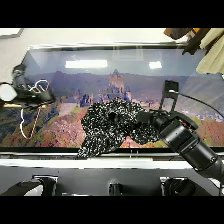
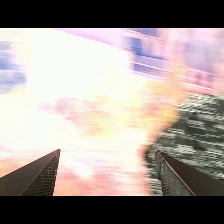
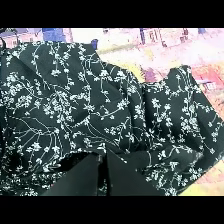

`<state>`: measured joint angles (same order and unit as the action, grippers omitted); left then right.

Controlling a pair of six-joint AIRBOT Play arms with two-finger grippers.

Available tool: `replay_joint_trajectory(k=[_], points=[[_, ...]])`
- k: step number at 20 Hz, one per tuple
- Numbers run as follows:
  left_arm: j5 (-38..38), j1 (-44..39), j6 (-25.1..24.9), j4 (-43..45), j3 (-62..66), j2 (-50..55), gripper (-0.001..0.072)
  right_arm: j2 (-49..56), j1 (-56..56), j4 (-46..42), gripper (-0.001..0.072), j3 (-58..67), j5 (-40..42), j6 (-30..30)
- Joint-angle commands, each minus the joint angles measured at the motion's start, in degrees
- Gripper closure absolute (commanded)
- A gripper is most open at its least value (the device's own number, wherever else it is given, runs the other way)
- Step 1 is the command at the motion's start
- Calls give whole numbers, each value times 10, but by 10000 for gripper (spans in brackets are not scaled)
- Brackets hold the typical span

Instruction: Fold the clothes and pants, and hang the long-sleeved shirts on hangers.

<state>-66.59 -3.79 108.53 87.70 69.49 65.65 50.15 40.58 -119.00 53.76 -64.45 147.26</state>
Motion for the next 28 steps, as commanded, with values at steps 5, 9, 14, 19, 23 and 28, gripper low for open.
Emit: replay_joint_trajectory(k=[5, 9, 14, 19, 23, 28], points=[[-35, 143, -96, 24, -1, -10, 27, 0, 0, 3, 673, 0, 3, -2], [-14, 212, -170, 50, -5, -11, 20, 0, 0, 4, 673, 0, 4, -16], [5, 320, -278, 21, -36, -7, 22, 0, 0, 4, 673, 0, 3, -16], [17, 360, -434, -5, -93, -1, 22, 0, 0, 0, 673, 0, 3, -16], [26, 359, -492, -12, -146, 19, 30, 0, 0, 1, 673, 0, 2, -16], [78, 345, -509, -16, -176, 46, 32, 0, 0, 0, 673, 0, -1, -16]])
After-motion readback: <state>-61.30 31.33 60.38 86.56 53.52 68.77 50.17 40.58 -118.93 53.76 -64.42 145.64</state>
